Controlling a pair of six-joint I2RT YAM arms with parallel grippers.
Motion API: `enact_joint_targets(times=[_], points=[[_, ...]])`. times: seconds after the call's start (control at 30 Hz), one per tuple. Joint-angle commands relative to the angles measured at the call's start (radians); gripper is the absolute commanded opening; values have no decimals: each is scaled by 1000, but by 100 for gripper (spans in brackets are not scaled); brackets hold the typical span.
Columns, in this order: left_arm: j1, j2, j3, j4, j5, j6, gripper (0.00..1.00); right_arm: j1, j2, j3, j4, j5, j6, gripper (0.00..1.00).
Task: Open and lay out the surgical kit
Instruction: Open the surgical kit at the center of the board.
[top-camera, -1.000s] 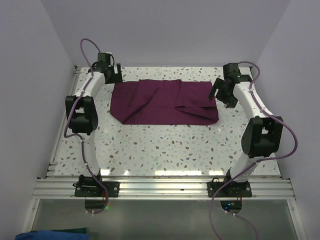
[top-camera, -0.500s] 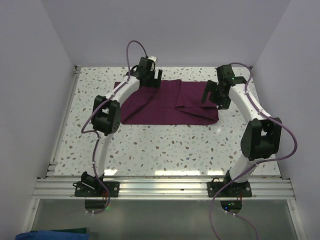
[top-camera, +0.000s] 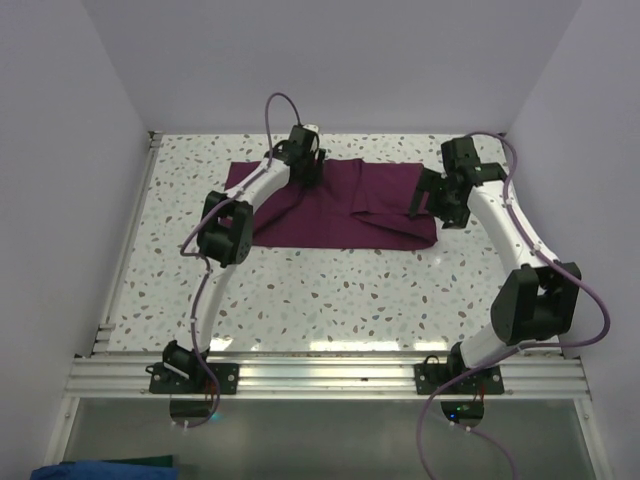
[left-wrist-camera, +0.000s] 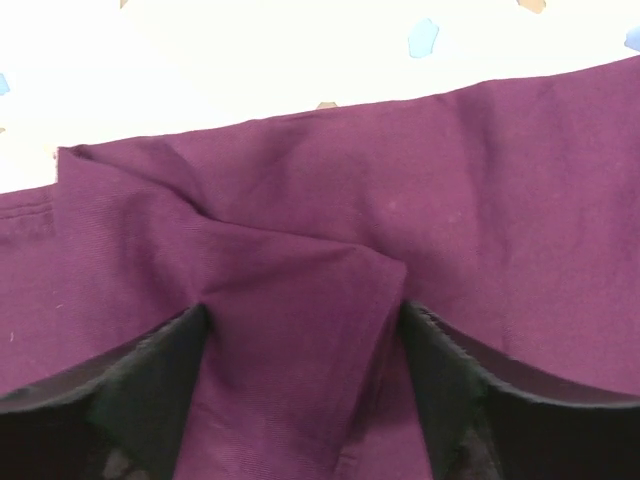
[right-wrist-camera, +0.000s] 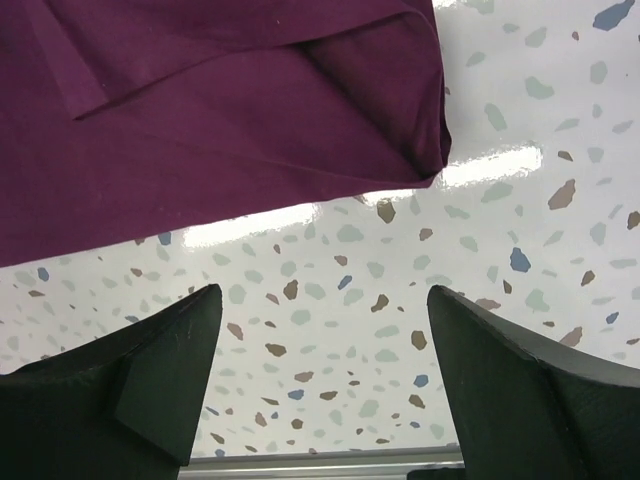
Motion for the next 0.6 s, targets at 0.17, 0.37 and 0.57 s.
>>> enact_joint_targets(times=[0.17, 0.37, 0.57], points=[[6, -5, 7, -31, -37, -1, 35, 18, -60, -49, -27, 28, 30, 87], [9, -125, 0, -30, -37, 16, 9, 41, -52, -9, -21, 45, 39, 87], [7, -244, -86, -1, 46, 50, 54, 90, 14, 147, -4, 20, 25, 88]])
